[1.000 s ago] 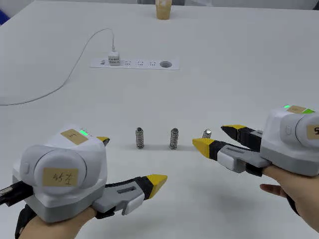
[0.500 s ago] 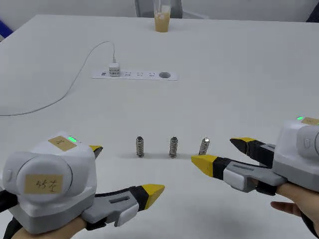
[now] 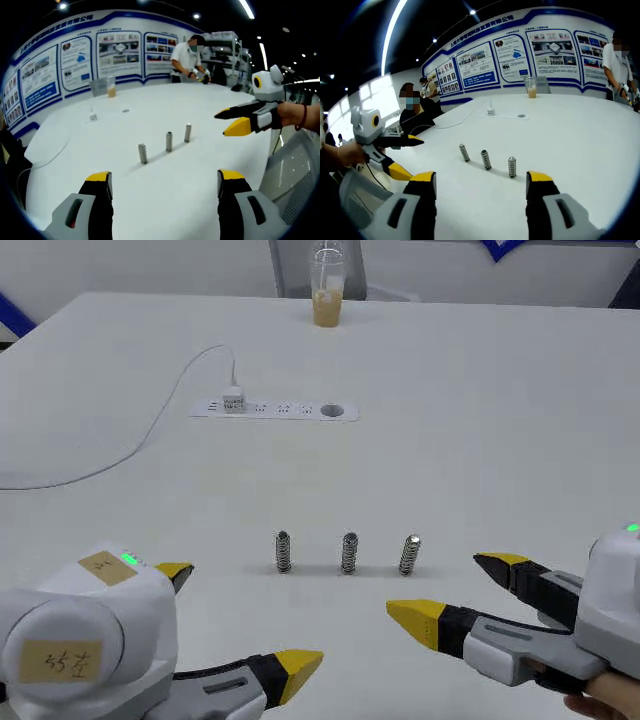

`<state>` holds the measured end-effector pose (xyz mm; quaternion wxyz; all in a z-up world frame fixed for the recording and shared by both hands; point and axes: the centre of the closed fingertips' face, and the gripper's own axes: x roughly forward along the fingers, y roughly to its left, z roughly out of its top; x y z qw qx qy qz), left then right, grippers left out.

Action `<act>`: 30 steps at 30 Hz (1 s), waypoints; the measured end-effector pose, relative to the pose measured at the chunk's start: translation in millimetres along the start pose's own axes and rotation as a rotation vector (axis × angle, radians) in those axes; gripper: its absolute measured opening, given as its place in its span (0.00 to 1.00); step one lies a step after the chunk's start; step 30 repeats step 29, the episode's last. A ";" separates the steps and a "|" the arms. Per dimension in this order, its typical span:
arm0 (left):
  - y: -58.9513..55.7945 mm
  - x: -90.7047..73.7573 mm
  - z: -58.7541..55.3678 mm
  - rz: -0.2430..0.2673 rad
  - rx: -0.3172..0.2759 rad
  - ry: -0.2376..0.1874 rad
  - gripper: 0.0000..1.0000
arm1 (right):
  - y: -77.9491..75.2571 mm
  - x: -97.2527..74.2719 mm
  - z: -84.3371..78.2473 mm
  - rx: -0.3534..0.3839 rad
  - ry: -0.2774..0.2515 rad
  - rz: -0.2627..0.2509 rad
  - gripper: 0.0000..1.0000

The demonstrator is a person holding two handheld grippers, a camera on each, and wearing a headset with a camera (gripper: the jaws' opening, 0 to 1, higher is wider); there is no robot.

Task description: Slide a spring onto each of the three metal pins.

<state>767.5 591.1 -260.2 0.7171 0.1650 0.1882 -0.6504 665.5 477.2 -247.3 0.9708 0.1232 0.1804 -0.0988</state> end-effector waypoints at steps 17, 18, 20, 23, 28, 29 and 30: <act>-3.6 -10.6 -5.9 0.006 -0.005 0.010 0.89 | 0.8 -16.7 -17.0 0.024 0.021 -0.041 0.80; -3.6 -10.9 -6.2 0.007 -0.007 0.011 0.89 | 0.9 -17.3 -16.8 0.021 0.023 -0.042 0.80; -3.4 -11.8 -6.8 0.009 -0.010 0.010 0.89 | 1.8 -19.3 -15.7 0.007 0.021 -0.046 0.80; -3.7 -13.1 -7.8 0.012 -0.014 0.011 0.89 | 1.8 -20.3 -13.9 0.006 0.015 -0.048 0.80; -4.4 -14.7 -10.3 0.014 -0.010 0.020 0.89 | 2.1 -19.8 -14.5 0.015 0.017 -0.050 0.80; -4.3 -15.0 -10.8 0.015 -0.010 0.022 0.89 | 2.4 -19.8 -15.7 0.013 0.022 -0.050 0.80; -4.3 -15.0 -10.8 0.015 -0.010 0.022 0.89 | 2.4 -19.8 -15.7 0.013 0.022 -0.050 0.80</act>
